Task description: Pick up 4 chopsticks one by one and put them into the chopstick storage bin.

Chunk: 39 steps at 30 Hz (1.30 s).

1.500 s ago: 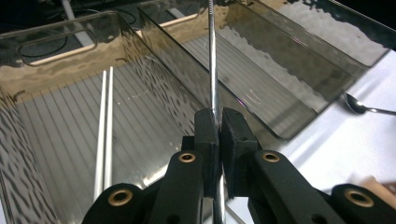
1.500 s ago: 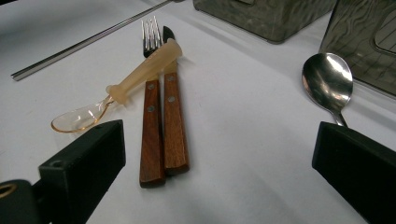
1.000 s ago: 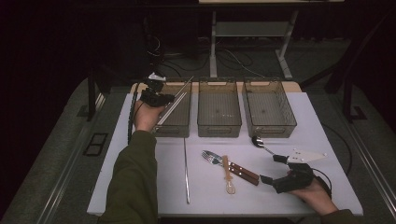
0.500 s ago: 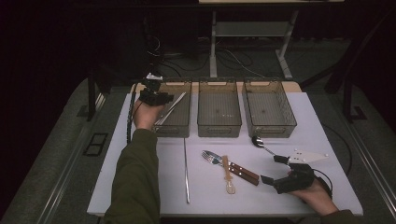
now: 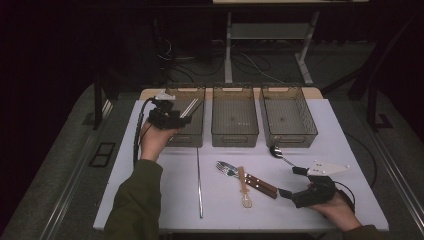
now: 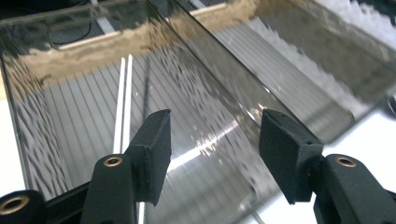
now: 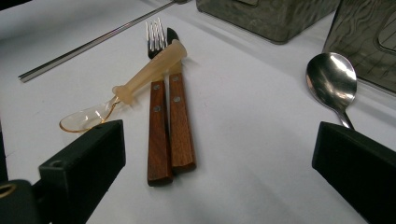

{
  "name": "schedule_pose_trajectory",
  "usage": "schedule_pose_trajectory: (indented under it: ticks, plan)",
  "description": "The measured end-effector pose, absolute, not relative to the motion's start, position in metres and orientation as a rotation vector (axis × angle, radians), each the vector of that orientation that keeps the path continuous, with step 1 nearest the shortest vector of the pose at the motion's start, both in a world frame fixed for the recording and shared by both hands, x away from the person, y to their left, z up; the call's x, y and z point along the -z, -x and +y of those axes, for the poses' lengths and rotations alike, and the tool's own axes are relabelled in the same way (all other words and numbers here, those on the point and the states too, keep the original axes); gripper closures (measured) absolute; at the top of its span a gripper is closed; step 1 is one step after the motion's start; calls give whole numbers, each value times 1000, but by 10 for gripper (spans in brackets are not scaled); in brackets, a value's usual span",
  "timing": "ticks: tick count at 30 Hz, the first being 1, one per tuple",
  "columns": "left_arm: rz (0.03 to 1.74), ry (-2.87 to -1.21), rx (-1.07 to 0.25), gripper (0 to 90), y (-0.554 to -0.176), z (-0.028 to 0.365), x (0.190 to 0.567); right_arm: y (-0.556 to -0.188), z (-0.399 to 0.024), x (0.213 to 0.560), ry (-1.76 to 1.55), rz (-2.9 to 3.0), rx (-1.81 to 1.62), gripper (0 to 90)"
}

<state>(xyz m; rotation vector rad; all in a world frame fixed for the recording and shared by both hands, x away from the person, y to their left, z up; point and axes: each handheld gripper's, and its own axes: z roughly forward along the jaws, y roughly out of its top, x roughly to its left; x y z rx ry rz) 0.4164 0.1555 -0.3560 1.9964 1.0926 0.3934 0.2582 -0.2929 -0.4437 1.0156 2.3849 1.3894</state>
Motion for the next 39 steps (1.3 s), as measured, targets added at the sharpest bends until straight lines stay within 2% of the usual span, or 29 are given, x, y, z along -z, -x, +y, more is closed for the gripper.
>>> schedule_pose_trajectory:
  ticks: [8,16,20,26,39]
  plan:
    - [1063,-2005,-357,406,-381,147,372,-258,-293,443,-1015,2381,-1388,25]
    - [1084,-2047,-369,500,-363,137,393,-257,-293,443,-1008,2381,-1385,25]
    - [1124,-2042,-352,582,-360,133,403,-257,-293,443,-1008,2381,-1382,25]
    - [1153,-2066,-330,656,-363,124,420,-257,-293,443,-1007,2383,-1380,25]
    - [1188,-2120,-343,732,-372,111,440,-257,-292,443,-1001,2385,-1377,25]
